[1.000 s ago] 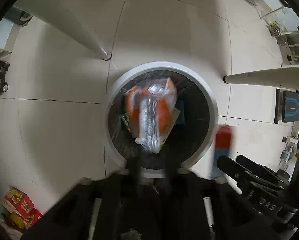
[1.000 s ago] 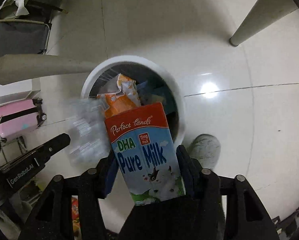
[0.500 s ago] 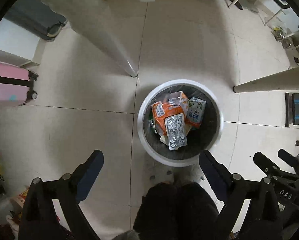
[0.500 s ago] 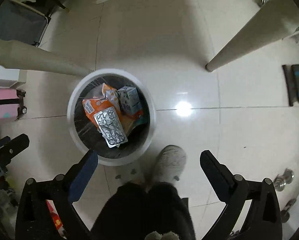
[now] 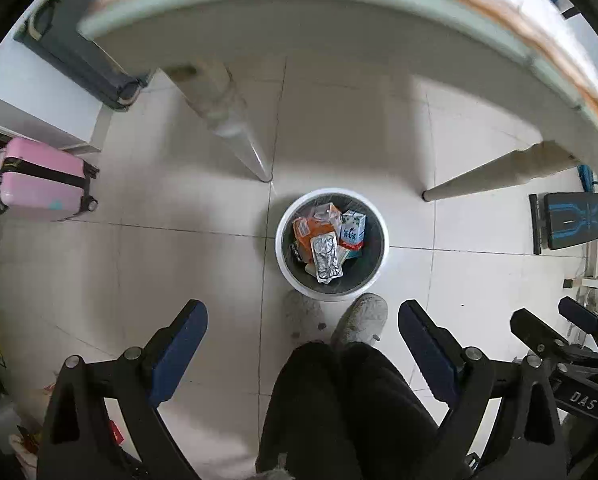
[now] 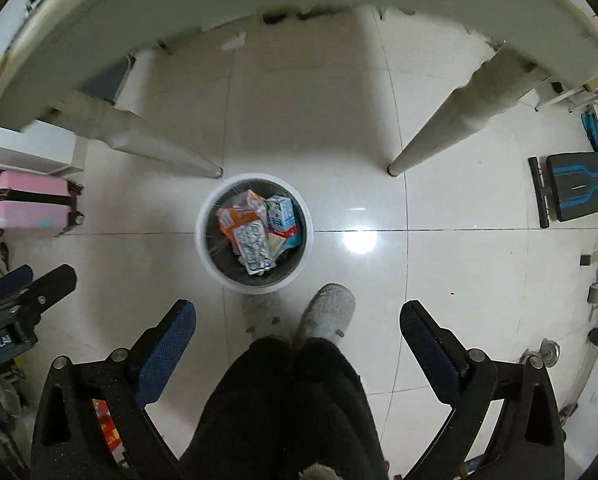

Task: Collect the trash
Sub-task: 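Raise both tools back up over the table, then grasp the Dental Doctor toothpaste box with the left tool while the right grasps the white leaflet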

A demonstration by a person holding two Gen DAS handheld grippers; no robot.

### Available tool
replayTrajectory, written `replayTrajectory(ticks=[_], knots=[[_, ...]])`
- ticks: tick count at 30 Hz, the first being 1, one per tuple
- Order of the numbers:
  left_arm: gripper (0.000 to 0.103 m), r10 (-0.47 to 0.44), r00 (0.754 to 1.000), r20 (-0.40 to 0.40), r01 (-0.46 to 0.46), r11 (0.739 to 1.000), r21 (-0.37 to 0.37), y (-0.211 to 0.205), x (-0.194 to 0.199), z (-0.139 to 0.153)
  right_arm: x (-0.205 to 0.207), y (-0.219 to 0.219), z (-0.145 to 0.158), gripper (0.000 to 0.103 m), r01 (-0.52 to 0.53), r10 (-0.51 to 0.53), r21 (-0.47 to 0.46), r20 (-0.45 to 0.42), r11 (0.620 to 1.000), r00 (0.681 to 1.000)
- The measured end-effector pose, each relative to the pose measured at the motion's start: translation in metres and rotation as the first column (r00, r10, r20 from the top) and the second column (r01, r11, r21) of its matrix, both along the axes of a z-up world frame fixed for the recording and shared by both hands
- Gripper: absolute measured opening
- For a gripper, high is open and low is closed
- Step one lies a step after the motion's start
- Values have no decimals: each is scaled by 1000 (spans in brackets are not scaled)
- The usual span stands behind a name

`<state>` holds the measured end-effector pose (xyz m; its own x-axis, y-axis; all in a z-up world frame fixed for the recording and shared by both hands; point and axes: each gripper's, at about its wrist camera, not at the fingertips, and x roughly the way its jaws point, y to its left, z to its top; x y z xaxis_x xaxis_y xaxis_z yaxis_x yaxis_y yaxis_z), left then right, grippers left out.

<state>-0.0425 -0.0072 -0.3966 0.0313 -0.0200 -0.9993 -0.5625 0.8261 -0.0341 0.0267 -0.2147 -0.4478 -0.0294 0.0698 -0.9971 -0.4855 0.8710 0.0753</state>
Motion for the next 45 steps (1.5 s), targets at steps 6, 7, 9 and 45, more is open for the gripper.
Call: replayTrajectory(ticks=[6, 7, 9, 45], knots=[[98, -6, 999, 50, 5, 1000, 17, 2, -5, 66, -9, 1, 86, 103, -15, 14, 40, 16, 999, 1000], [98, -7, 999, 52, 5, 1000, 25, 2, -5, 74, -10, 3, 99, 103, -19, 18, 47, 19, 999, 1000], [98, -14, 998, 59, 11, 999, 45, 3, -4, 91, -10, 3, 122, 103, -12, 11, 61, 23, 998, 1000], [103, 342, 938, 55, -346, 928, 135, 187, 548, 100, 693, 233, 108, 103, -148, 173, -155, 167, 977, 971]])
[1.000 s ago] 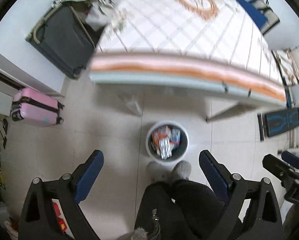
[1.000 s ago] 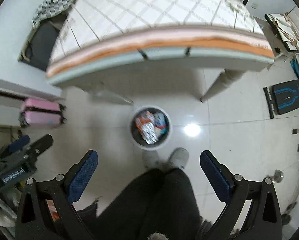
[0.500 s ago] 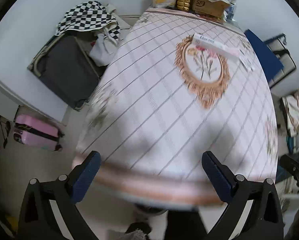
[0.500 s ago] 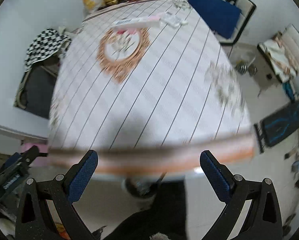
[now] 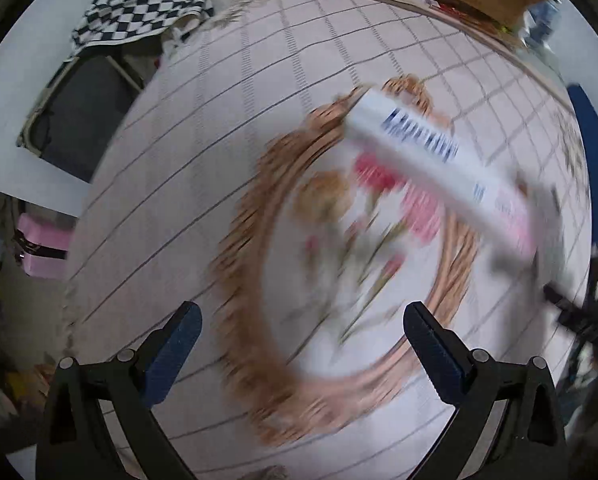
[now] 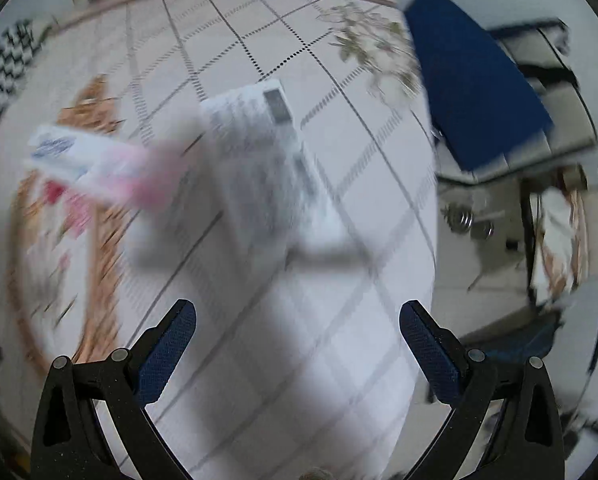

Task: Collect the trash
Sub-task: 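Grasp the Dental Doctor toothpaste box with the left tool while the right grasps the white leaflet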

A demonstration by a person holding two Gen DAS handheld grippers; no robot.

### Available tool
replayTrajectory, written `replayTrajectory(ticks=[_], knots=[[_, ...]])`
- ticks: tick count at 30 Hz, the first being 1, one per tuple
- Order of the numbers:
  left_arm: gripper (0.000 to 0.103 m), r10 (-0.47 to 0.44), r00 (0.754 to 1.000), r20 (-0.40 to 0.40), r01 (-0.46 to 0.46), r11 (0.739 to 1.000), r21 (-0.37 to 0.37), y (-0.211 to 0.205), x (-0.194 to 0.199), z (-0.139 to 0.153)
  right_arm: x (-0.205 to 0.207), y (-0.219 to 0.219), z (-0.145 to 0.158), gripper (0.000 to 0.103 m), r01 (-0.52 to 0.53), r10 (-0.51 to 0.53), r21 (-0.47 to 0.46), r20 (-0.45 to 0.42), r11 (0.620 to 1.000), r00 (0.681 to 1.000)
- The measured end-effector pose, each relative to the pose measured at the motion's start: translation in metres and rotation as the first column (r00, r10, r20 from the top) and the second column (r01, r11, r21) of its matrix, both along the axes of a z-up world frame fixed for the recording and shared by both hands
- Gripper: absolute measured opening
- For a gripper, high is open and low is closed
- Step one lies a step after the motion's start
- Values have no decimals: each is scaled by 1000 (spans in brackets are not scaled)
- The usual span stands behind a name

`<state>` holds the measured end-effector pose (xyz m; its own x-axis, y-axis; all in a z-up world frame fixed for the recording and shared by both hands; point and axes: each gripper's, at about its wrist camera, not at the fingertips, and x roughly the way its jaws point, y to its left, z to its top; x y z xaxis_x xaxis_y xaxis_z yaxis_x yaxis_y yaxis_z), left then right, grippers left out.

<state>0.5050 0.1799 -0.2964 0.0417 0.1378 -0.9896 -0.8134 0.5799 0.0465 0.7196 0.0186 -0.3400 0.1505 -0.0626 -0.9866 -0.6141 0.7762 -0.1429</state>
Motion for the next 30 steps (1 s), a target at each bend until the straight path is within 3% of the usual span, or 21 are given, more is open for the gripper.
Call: replayTrajectory(ticks=[3, 7, 10, 14, 16, 17, 19, 21, 23, 25, 28, 30], knots=[[103, 40, 999, 20, -39, 998, -50, 16, 40, -8, 28, 12, -26, 102, -1, 2, 21, -67, 1000, 998], [103, 125, 991, 41, -117, 980, -160, 33, 82, -25, 40, 7, -32, 83, 32, -26, 64, -91, 997, 996], [103, 197, 980, 28, -184, 951, -249, 40, 98, -41, 49, -11, -31, 83, 119, -117, 31, -66, 992, 991], [102, 261, 965, -18, -255, 922, -292, 45, 102, -59, 58, -36, -31, 83, 223, -222, 30, -43, 974, 974], [80, 261, 965, -7, -251, 922, -295, 44, 94, -63, 59, -46, -35, 83, 254, -250, 39, -81, 966, 965], [71, 242, 970, 2, -231, 930, -286, 42, 91, -62, 58, -48, -36, 83, 258, -254, 42, -85, 965, 963], [66, 129, 991, 19, -121, 964, -237, 30, 84, -57, 53, -54, -38, 82, 254, -251, 36, -79, 966, 965], [63, -53, 999, 10, 54, 986, -156, 10, 75, -51, 43, -60, -40, 82, 260, -255, 42, -96, 965, 962], [61, -203, 979, -24, 199, 974, -105, -11, 61, -47, 31, -71, -40, 82, 264, -257, 49, -112, 963, 960], [59, -340, 939, -52, 335, 938, -93, -32, 36, -45, 11, -82, -43, 82, 277, -267, 56, -139, 959, 954], [58, -436, 897, -72, 426, 897, -121, -50, -1, -45, -24, -101, -44, 82, 294, -277, 56, -204, 954, 939], [59, -424, 903, -64, 413, 900, -139, -48, -20, -46, -36, -104, -45, 83, 290, -271, 47, -235, 956, 933]])
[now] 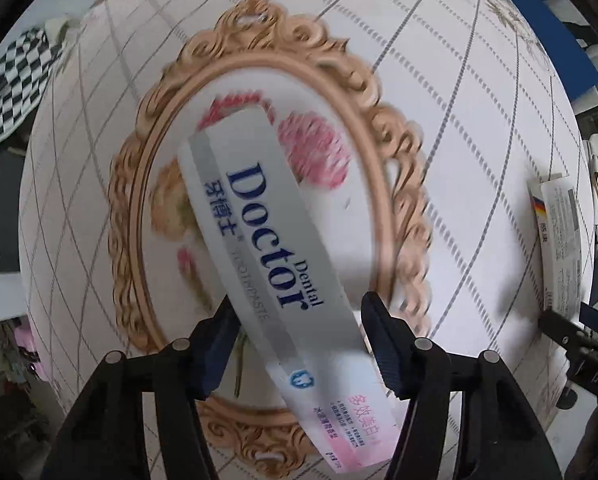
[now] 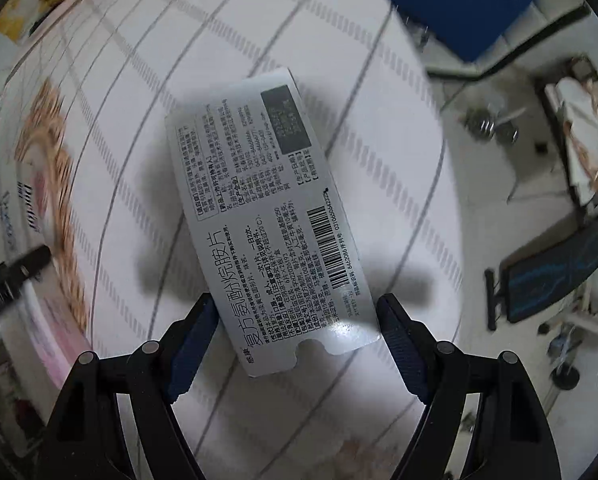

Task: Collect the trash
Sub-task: 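Grasp the Dental Doctor toothpaste box with the left tool while the right grasps the white leaflet, then carry the toothpaste box and leaflet over the bin and release both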

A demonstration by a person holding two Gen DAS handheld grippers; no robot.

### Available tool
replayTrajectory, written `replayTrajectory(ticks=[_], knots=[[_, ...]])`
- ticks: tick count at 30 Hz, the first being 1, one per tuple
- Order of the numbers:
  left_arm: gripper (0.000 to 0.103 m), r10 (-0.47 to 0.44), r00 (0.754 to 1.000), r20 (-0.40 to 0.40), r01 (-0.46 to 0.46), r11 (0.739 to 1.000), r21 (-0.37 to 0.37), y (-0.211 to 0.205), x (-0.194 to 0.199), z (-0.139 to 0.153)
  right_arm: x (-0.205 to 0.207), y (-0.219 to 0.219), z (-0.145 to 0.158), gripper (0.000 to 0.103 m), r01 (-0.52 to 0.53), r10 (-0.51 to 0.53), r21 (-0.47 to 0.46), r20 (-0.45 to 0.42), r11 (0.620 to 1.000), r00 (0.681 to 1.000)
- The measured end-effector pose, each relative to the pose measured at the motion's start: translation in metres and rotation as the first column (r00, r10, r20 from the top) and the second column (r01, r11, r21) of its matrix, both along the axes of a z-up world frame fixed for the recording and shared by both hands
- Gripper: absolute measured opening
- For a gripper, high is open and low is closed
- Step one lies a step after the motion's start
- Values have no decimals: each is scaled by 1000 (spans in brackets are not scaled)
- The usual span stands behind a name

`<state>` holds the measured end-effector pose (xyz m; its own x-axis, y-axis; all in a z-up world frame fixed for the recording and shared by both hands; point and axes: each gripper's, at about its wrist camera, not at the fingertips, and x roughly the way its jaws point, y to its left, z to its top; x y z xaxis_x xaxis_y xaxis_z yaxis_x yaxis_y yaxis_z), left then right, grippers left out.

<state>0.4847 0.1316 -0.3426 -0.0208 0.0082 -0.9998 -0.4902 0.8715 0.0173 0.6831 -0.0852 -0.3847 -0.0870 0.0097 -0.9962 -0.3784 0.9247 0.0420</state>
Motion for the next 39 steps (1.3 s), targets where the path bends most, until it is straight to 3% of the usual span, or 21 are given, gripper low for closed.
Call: replayTrajectory(ticks=[3, 6, 7, 13, 16, 19, 23, 30, 31, 34, 39], knots=[[59, 120, 992, 47, -119, 992, -42, 18, -18, 2, -1, 3, 6, 90, -19, 19, 1, 50, 1000, 999], [58, 164, 983, 83, -161, 986, -45, 28, -24, 4, 4, 17, 4, 92, -50, 52, -16, 124, 999, 991], [48, 163, 982, 91, -160, 986, -38, 27, -26, 4, 7, 22, 1, 92, -54, 57, -27, 137, 998, 989], [46, 94, 990, 105, -97, 995, 19, 9, -21, 10, 14, 31, -1, 93, 32, -31, -6, 179, 999, 983], [45, 49, 992, 114, -57, 996, 67, -16, -30, 17, 7, 41, 8, 75, 7, -6, -5, 208, 1000, 978], [44, 27, 991, 130, -40, 995, 96, -39, -28, 30, -2, 42, 7, 75, -2, -2, 22, 175, 1000, 985], [44, -3, 986, 166, -19, 992, 127, -67, -59, 59, -28, 38, 23, 75, -13, 1, 56, 203, 998, 979], [44, -51, 961, 273, 0, 983, 182, -66, -121, 120, -121, 22, 82, 75, -71, 29, 133, 292, 989, 956], [44, -57, 956, 288, 2, 983, 186, -49, -124, 119, -140, 20, 91, 75, -77, 31, 142, 304, 987, 952], [44, -79, 934, 348, 10, 981, 194, -51, -170, 145, -203, 11, 120, 75, -96, 33, 169, 341, 981, 939], [44, -158, 893, 422, 68, 973, 221, -74, -251, 186, -319, -12, 163, 75, -91, -2, 223, 384, 971, 923]])
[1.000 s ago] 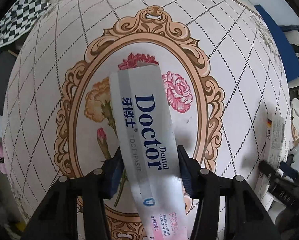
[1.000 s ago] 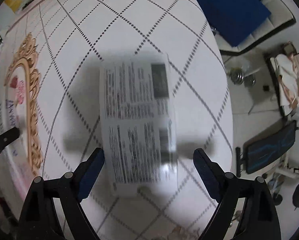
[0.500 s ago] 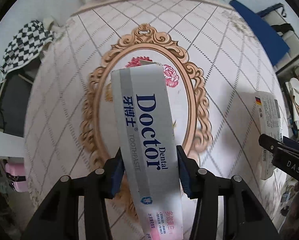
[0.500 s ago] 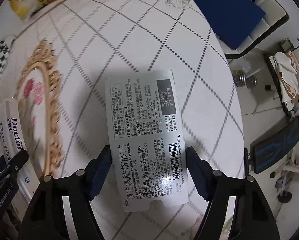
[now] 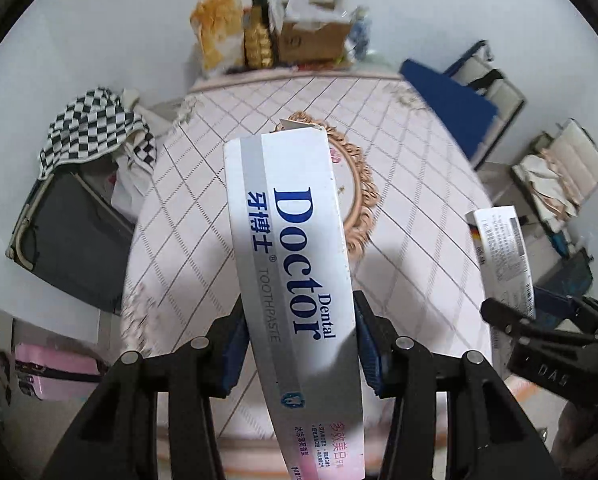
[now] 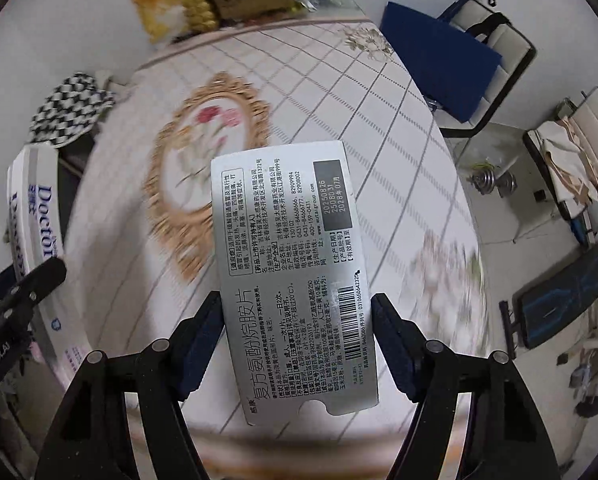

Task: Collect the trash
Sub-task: 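Carry the toothpaste box and leaflet over the bin and release both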

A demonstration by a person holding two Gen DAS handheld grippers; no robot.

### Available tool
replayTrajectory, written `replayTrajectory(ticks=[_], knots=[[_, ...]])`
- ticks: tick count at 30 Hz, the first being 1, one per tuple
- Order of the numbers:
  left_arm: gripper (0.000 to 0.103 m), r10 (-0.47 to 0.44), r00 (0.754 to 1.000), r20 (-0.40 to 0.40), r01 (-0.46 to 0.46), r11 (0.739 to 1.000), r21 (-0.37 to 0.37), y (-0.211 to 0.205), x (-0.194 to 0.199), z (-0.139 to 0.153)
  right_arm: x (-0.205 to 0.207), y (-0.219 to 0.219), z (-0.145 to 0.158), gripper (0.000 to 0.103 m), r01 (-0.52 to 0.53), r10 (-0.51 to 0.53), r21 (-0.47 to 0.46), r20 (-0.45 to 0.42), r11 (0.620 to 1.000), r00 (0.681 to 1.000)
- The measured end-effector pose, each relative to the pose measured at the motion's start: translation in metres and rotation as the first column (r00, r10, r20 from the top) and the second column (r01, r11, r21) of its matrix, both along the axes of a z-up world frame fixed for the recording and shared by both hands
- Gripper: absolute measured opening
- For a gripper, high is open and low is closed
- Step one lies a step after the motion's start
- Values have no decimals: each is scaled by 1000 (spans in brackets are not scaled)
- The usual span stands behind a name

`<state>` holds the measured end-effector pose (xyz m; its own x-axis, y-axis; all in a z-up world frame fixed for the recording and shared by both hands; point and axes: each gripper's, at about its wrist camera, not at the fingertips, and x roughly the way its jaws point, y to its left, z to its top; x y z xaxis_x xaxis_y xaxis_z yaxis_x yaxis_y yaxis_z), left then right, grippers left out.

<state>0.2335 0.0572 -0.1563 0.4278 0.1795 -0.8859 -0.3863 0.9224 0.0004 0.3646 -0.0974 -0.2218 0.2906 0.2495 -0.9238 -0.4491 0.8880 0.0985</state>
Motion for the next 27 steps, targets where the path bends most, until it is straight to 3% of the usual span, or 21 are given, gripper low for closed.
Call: replayTrajectory(ticks=[6, 11, 14, 17, 22, 27], knots=[[44, -70, 998, 5, 70, 997, -36, -21, -78, 9, -129, -36, 26, 75, 52, -51, 52, -5, 997, 999], [44, -85, 992, -98, 73, 990, -122, -37, -136, -33, -214, -66, 0, 75, 60, -56, 33, -107, 998, 993], [44, -76, 976, -202, 37, 982, -188, -46, -167, -82, -255, -85, -43, 75, 55, -56, -11, -200, 998, 978], [44, -58, 950, -307, -23, 968, -251, -51, -187, -147, -283, -102, -105, 75, 50, -63, -51, -301, 997, 951], [44, -1, 903, -429, -134, 949, -285, -56, -204, -260, -310, -122, -227, 75, 47, -83, -93, -428, 995, 900], [44, 9, 860, -511, -205, 922, -328, -60, -201, -388, -324, -130, -350, 75, 28, -81, -115, -485, 993, 870]])
